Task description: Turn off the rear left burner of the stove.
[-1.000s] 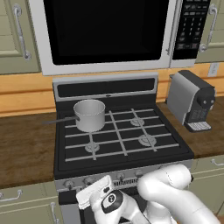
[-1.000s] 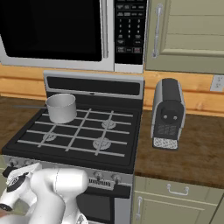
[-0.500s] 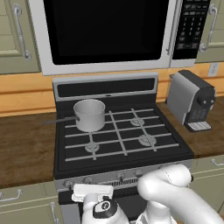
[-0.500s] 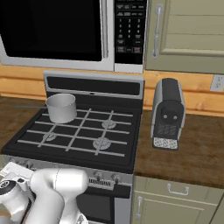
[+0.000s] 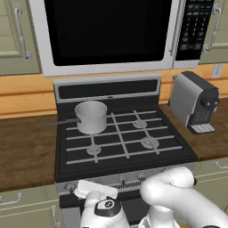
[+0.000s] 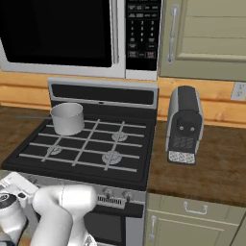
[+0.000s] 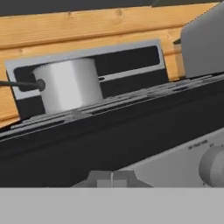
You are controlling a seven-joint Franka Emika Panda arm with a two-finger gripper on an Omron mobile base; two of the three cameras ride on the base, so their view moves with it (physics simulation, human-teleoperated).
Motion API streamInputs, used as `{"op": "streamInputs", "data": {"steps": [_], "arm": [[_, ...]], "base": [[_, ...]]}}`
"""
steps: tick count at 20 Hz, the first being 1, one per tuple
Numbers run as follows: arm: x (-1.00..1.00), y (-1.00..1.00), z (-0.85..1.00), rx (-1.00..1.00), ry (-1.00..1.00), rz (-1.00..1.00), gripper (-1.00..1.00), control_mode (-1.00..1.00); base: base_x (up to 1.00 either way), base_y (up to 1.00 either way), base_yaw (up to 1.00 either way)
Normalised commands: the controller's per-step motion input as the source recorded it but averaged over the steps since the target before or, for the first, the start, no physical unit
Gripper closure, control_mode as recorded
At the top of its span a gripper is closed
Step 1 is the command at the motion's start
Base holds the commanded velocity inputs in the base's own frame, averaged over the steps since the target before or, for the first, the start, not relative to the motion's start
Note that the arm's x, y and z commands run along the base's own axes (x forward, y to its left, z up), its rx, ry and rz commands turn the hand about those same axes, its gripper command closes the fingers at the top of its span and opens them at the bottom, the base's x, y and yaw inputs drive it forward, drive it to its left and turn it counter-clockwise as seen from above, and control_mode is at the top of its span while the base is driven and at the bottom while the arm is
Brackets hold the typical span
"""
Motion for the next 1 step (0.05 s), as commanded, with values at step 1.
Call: {"op": "streamInputs", "data": {"steps": [1], "arm": [[0.0,0.0,0.0,0.0,0.0,0.0,1.0,-1.0]], "base": [[0.0,0.0,0.0]]}}
